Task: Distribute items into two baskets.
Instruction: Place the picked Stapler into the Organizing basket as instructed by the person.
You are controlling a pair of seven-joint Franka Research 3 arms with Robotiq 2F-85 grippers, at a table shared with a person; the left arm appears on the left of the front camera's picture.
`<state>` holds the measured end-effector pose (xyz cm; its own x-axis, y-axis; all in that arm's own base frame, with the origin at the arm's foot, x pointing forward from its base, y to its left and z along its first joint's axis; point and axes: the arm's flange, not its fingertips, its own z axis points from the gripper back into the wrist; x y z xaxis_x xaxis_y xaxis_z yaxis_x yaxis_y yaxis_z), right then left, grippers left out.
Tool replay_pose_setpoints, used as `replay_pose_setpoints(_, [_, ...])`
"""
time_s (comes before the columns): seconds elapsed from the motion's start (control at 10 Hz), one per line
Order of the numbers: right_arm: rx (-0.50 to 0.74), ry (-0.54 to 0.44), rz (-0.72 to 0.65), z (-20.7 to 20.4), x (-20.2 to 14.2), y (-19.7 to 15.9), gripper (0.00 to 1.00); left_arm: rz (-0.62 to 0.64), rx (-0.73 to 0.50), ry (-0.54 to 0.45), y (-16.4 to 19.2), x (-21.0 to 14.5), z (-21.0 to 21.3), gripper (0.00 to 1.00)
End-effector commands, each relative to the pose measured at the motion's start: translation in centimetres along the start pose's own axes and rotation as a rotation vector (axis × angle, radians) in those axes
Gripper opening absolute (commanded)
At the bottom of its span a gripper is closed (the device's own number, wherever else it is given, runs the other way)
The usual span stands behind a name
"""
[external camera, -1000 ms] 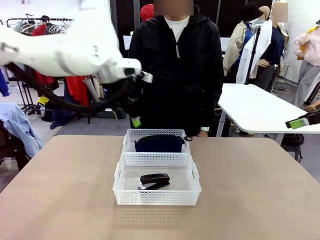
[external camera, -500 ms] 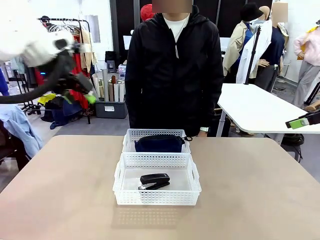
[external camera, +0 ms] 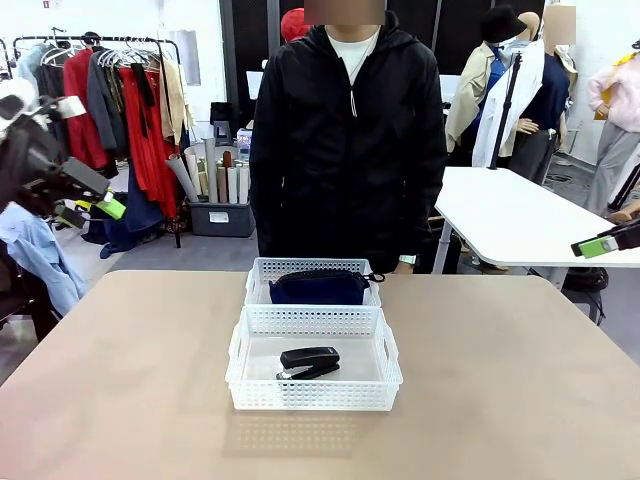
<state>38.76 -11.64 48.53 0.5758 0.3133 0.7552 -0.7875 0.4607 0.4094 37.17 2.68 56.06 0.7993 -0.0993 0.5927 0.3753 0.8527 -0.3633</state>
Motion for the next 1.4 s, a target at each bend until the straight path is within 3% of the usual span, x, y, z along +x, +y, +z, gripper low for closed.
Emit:
replay_pose_setpoints(0.0, [0.002,-0.011,-0.002,0.0,0.2,0.1,1.0,0.043,-0.127,-0.121,2.4,-3.1,1.5,1.0])
replay_pose_setpoints(0.2, [0.002,-0.011,-0.002,0.0,0.2,0.1,1.0,0.081,-0.192,-0.171,4.7,-5.6,1.8,1.0])
replay_pose_setpoints(0.4, [0.002,-0.011,-0.002,0.0,0.2,0.1,1.0,0.041,-0.216,-0.18,4.9,-6.8,0.9,1.0])
replay_pose_setpoints(1.0, [0.002,-0.011,-0.002,0.0,0.2,0.1,1.0,-0.103,-0.222,-0.182,6.1,-7.9,0.3,1.0])
replay_pose_setpoints(1.3, [0.002,-0.011,-0.002,0.0,0.2,0.1,1.0,-0.069,-0.198,-0.16,5.9,-6.4,0.8,1.0])
